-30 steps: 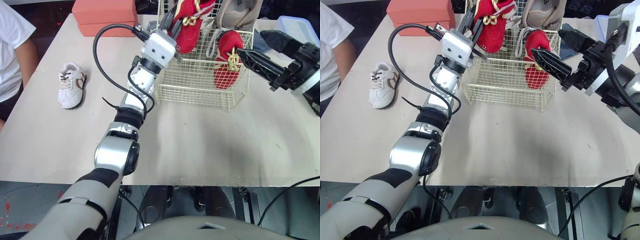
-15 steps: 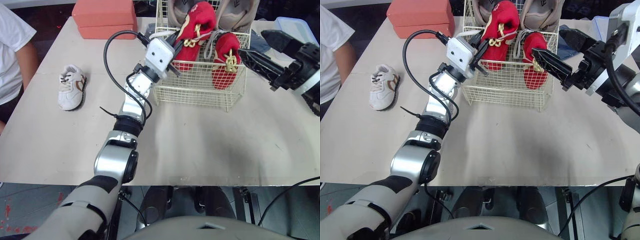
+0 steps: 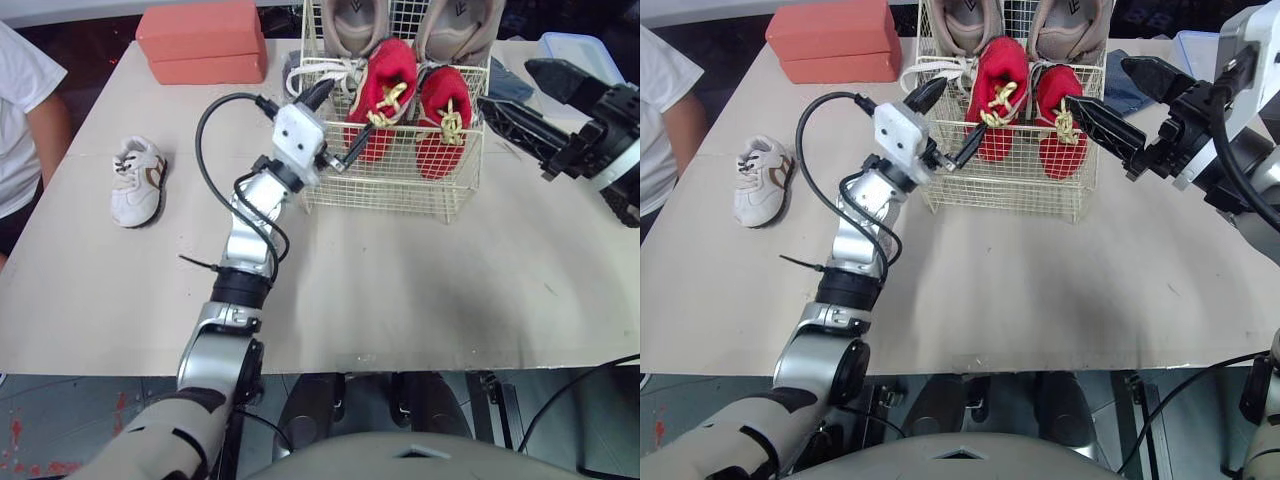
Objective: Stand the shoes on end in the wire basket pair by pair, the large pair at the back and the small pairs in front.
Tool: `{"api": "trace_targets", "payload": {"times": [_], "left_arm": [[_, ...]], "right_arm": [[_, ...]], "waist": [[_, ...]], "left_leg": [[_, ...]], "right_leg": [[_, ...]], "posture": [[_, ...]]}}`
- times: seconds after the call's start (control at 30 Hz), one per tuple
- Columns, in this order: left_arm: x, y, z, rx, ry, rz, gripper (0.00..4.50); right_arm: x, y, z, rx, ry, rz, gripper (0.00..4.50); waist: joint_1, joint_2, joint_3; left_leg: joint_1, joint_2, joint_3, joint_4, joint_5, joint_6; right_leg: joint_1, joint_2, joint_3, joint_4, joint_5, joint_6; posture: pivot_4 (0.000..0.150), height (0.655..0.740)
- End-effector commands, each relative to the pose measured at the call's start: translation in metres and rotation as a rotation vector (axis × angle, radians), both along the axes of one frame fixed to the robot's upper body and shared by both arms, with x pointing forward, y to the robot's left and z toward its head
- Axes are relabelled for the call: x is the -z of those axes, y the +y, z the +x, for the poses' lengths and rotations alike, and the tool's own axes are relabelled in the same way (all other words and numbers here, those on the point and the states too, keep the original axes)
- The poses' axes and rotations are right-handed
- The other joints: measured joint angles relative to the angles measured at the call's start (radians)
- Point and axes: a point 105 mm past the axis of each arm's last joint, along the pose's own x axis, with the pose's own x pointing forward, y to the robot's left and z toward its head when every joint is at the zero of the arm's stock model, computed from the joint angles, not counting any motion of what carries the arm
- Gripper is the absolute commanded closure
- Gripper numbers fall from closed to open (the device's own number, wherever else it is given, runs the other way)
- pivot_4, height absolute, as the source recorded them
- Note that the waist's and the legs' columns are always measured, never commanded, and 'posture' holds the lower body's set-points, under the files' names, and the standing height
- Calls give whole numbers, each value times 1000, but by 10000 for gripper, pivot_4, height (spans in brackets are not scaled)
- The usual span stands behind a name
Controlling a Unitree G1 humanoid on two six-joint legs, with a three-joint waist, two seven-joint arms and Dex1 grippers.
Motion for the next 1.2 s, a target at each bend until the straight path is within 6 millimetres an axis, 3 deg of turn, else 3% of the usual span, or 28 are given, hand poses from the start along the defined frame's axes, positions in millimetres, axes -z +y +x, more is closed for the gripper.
{"api": "trace_targets", "payload": {"times": [0.03,0.23,0.37,0.6,0.7,0.8,0.87,0.97,1.07,1.2], "left_arm": [[-14,12,-17,14,-23,-16,648],[-18,19,-33,42,24,17,648],[-26,20,-49,143,90,22,648],[-72,12,-66,412,223,19,648],[-87,5,-77,497,261,88,648],[-94,4,-81,512,292,139,648],[-99,6,-81,485,284,179,648],[-104,7,-83,482,281,191,648],[-107,7,-87,496,281,195,648],[-108,11,-91,487,283,218,648]], "right_arm": [[-10,-3,-5,7,-56,2,2950],[-8,-7,-3,18,-52,-1,2950],[-4,-26,2,97,-43,4,2950],[15,-111,19,413,-21,-1,2950],[24,-158,24,579,-3,-14,2950],[41,-194,31,696,61,1,2950],[64,-224,36,782,143,55,2950],[80,-251,42,884,213,134,2950],[87,-268,49,951,257,251,2950],[112,-287,54,1045,378,369,2950]], "waist": [[0,0,0],[10,0,0],[19,0,0],[21,-1,0],[18,-1,1],[14,0,0],[11,0,0],[10,0,1],[4,2,2],[-2,2,2]], "left_leg": [[0,0,0,0,0,0],[-1,0,-1,0,0,0],[-1,-1,0,0,0,0],[-2,-2,-1,2,0,1],[-2,-2,-1,1,0,1],[0,-2,1,0,0,1],[1,-1,2,0,0,1],[1,-1,2,-1,0,1],[1,-1,4,-1,0,0],[2,-1,3,-2,0,0]], "right_leg": [[0,0,0,0,0,0],[0,0,0,-1,0,0],[0,0,0,-1,0,0],[0,1,-2,-1,0,0],[0,2,-2,-1,0,0],[0,2,-2,-1,0,0],[0,3,-1,-1,0,0],[0,3,-1,-1,0,0],[0,3,1,-1,0,0],[0,3,4,-1,0,0]], "posture": [[1500,7400],[1500,7400],[1500,7400],[1500,7400],[1500,7400],[1500,7400],[1500,7400],[1500,7400],[1500,7400],[1500,7400]]}}
